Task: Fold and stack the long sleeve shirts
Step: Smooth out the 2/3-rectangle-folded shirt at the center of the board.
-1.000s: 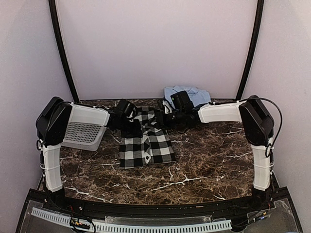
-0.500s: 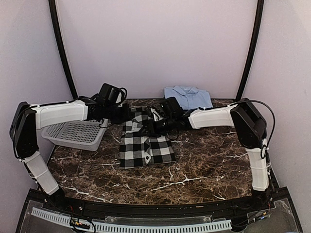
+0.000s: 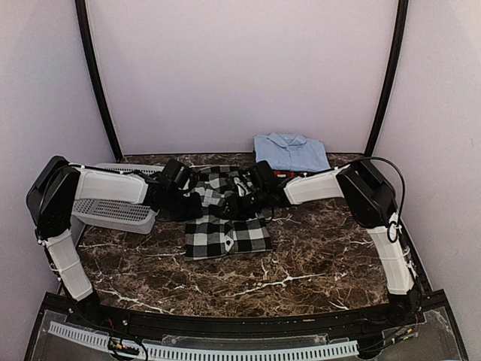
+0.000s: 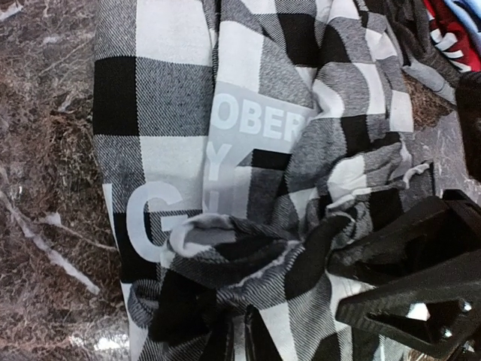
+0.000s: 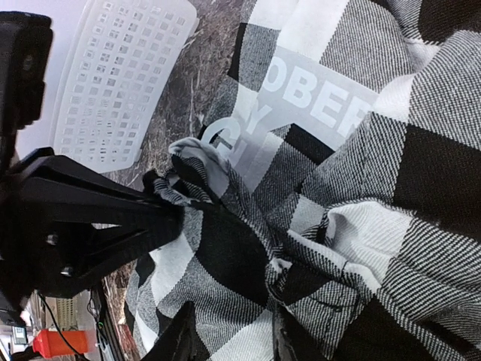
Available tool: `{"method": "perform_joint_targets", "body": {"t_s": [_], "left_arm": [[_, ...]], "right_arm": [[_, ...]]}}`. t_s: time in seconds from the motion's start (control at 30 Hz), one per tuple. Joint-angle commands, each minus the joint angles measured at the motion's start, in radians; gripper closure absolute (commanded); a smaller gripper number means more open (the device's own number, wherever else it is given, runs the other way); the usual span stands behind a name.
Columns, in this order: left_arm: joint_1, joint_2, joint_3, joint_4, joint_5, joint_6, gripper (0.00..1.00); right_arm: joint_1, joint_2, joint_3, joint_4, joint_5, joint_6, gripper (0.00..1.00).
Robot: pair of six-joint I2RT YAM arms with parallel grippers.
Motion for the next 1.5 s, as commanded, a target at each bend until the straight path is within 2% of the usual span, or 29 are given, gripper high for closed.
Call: {"method": "perform_joint_targets", "body": {"t_s": [0.0,0.1,0.3,0.53,0.83,1.17,1.4,1.47], "left_arm": [[-0.004,0.073,0.057,-0.014,-0.078,0.004,0.94],[-0.003,0.131,0.087,-0.069,-0.113,-0.003,0.95],[-0.003,0.150,0.096,-0.090,-0.153,-0.017,0.95],[-0.003,0.151,0.102,-0.091,-0.151,-0.015,0.95],[-0.003,0.146,0.117,-0.103,-0.139,0.003,0.95],[-0.003,0.054,0.180,-0.156,-0.151,0.050,0.84],[-0.003,-0.022,0.203,-0.196,-0.194,0.067,0.76],[-0.003,-0.052,0.208,-0.214,-0.190,0.068,0.75]], "right_arm": [[-0.013,-0.003,0.011,0.031,0.013,0.024,0.67],[-0.018,-0.051,0.014,0.014,0.028,0.011,0.67],[-0.081,-0.113,-0.038,0.013,0.034,-0.008,0.66],[-0.129,-0.080,-0.102,0.042,0.014,-0.012,0.66],[-0.180,-0.056,-0.106,0.044,0.045,0.012,0.66],[-0.138,-0.258,-0.140,-0.062,0.203,-0.068,0.66],[-0.026,-0.294,-0.174,-0.028,0.139,-0.039,0.65],[0.014,-0.281,-0.177,0.026,0.116,-0.015,0.65]]}}
